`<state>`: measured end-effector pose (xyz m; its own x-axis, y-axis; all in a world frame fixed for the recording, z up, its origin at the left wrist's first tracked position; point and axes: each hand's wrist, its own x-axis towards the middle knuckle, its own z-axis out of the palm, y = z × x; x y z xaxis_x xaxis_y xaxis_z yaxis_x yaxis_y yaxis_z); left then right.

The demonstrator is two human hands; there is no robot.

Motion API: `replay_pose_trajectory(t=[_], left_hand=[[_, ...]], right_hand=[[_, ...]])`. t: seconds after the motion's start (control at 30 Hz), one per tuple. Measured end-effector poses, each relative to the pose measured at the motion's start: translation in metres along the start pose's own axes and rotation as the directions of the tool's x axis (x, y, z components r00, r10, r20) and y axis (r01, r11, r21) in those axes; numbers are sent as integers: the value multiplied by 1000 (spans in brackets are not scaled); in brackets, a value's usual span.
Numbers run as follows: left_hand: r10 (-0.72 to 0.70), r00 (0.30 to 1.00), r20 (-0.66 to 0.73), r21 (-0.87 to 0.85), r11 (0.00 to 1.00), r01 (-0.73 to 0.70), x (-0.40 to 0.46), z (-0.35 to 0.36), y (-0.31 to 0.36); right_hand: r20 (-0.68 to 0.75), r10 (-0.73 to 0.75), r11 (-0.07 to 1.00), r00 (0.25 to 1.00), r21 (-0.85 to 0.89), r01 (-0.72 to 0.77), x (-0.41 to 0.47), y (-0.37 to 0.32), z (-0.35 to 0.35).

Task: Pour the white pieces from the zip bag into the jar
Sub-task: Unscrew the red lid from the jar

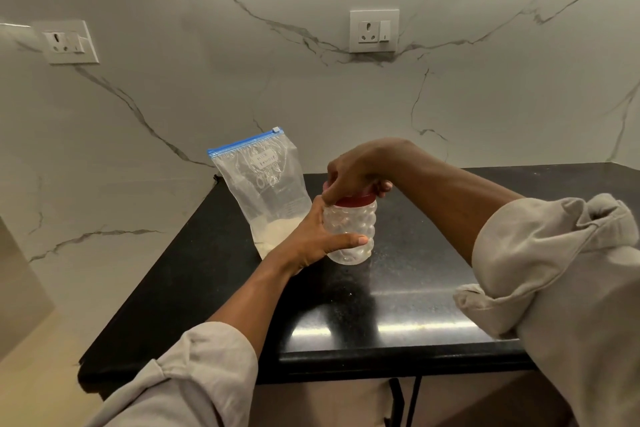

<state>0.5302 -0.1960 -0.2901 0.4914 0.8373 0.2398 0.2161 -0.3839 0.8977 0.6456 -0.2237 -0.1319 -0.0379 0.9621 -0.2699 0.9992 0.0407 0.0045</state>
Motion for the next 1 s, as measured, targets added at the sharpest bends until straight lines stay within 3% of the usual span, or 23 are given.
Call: replay_pose_trajectory(t=[0.1, 0.27, 0.47, 0.6, 0.67, 0.87, 1.0], left_hand=[[3, 1000, -6, -1, 1000, -3, -1, 1, 0], [-17, 1000, 12, -13, 1000, 17, 0, -1, 0], [14, 1000, -3, -1, 1000, -14, -4, 2, 2], [-1, 1000, -13, -15, 1000, 1, -2, 3, 1], [-13, 1000, -14, -17, 1000, 13, -3, 3, 0], [-7, 1000, -3, -9, 1000, 7, -4, 5, 2], [-29, 1000, -2, -46, 999, 29, -5, 3, 4]], right_hand=[[76, -67, 998, 995, 26, 65, -4, 0, -7], [60, 24, 999, 998, -28, -22, -2, -1, -5], [113, -89, 996, 990, 3, 89, -7, -4, -8], [-7, -25, 998, 1000, -58, 24, -5, -5, -1], [-2, 9, 999, 1000, -31, -9, -4, -5, 3], [73, -133, 991, 988, 15, 132, -9, -3, -3], [1, -8, 1000, 1000, -29, 8, -4, -1, 1]])
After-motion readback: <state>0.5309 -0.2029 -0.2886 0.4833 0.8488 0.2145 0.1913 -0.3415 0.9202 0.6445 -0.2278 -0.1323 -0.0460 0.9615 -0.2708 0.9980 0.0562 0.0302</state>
